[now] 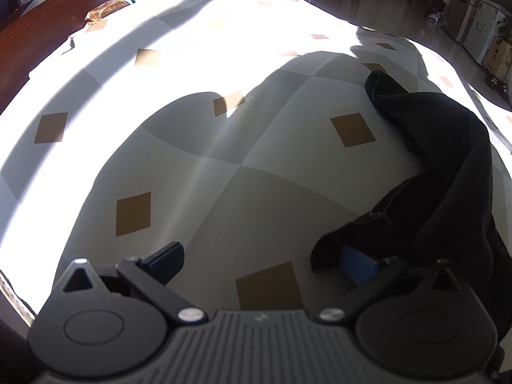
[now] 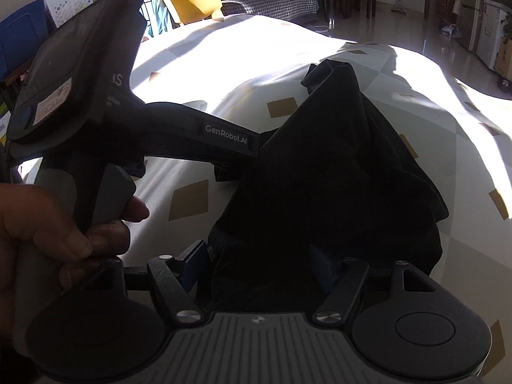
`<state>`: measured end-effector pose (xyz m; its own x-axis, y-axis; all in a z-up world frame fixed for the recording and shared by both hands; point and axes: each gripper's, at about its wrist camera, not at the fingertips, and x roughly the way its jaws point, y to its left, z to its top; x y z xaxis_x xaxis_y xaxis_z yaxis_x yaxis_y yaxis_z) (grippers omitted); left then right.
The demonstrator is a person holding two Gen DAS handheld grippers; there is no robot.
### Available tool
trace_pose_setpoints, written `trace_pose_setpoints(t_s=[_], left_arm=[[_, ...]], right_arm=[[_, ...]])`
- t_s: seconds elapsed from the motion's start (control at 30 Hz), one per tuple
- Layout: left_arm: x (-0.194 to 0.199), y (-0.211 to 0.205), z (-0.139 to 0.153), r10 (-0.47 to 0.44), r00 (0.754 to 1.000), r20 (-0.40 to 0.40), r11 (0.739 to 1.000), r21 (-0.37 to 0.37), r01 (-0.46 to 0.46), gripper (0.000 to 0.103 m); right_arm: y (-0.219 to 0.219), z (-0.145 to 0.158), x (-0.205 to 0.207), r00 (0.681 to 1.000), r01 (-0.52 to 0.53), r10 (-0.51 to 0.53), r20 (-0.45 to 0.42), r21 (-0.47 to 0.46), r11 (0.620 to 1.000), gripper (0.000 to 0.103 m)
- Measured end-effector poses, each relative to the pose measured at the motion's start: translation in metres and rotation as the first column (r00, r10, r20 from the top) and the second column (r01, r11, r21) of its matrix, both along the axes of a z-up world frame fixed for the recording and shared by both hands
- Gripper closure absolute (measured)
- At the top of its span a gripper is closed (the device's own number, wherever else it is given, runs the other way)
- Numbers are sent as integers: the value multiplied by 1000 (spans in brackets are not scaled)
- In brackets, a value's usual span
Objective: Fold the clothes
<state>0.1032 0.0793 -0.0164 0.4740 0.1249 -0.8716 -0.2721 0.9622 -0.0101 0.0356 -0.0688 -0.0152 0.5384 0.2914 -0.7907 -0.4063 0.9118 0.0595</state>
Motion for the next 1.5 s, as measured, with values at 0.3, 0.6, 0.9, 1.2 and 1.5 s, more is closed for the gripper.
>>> trace_pose_setpoints(t_s=[0.3,0.6,0.9,1.2,1.5], left_arm=[[4,5,-14,32,999,-25,999,12,-32,0],[3,9,-14,54,998,-22,998,40,-53,0],[0,10,-11,64,998,-21,995,76,-62,0],[-15,-10,24,-98,989,111,994,-40,103,0],[-3,-30,20,-166,981,103,982,-76,174,0]], right_arm=[[6,-13,-3,998,18,-13,68,-78,997,55],[-17,5,4,981,161,-162,103,17,987,84],[-47,22,8,943,300,-309,124,87,950,84],[-63,20,11,927,369,-372,50,50,928,82],[-74,18,14,915,402,-404,24,51,914,79]])
